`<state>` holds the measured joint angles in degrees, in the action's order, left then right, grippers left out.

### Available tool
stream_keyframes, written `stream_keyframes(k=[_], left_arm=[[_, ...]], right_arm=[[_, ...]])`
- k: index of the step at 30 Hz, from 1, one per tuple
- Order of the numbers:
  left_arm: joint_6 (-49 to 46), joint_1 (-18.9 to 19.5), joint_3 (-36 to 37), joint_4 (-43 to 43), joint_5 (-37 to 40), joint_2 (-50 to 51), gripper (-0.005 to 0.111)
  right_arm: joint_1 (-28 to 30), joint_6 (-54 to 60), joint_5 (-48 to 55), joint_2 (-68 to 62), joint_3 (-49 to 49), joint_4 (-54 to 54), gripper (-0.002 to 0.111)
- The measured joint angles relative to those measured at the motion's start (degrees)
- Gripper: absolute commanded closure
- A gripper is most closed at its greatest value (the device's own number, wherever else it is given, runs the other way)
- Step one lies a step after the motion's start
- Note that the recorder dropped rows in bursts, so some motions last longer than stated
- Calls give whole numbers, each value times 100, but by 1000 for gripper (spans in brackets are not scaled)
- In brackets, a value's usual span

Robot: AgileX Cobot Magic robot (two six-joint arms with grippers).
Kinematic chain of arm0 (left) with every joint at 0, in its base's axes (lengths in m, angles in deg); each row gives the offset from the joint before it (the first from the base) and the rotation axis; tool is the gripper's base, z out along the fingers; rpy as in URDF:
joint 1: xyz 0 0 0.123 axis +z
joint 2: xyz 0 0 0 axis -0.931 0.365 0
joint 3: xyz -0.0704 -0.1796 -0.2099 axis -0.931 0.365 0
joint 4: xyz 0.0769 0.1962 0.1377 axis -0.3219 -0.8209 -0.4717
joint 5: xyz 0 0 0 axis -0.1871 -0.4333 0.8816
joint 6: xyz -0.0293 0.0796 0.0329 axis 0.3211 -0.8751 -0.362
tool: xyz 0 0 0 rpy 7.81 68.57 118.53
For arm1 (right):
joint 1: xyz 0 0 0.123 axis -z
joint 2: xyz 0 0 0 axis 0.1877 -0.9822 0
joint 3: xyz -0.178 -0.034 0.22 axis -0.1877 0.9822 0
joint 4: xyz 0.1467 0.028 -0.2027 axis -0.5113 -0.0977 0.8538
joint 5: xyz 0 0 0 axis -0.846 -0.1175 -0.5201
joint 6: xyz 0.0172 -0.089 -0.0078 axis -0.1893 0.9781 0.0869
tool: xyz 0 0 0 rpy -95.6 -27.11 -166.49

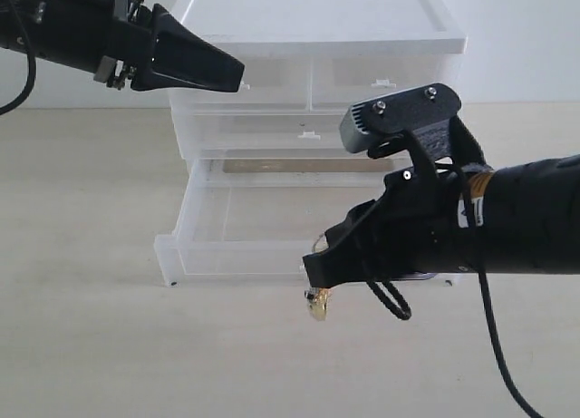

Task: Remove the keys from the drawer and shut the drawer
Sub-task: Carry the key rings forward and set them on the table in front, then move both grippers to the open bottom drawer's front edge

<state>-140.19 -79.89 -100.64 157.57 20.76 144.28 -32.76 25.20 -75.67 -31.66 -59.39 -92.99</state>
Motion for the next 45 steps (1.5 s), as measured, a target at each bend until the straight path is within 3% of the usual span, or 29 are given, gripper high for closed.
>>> stream_keyframes(k=[3,7,9,10,11,12,19,23,29,35,45], left_arm=[[0,0,0,22,11,0,52],[0,0,75,36,48,0,57],[0,0,176,36,69,0,75],[0,0,192,21,69,0,93],[13,0,192,-27,35,0,102],[13,0,192,-41,23,0,102],[149,0,318,-184,376,0,103],[324,0,1104,-23,339,-3,103],[-500,0,2494,624,-109,-12,103],[-574,-115,3362,631,-1324,14,103],[-449,-814,3369,746,-2681,500,103]], right_arm=[[-32,0,-154,-171,25,-9,56],[-32,0,-293,-286,35,-9,62],[-32,0,-399,-286,35,-9,72],[-32,0,-413,-286,35,-9,87],[-32,0,-438,-286,35,-9,97],[-32,0,-438,-286,35,19,108],[-32,-19,-658,-286,535,258,108],[-32,-106,-845,-276,960,269,108],[587,-175,-455,-276,969,291,108],[944,-197,-482,-582,972,300,108],[944,-317,-1307,-1827,717,291,108]])
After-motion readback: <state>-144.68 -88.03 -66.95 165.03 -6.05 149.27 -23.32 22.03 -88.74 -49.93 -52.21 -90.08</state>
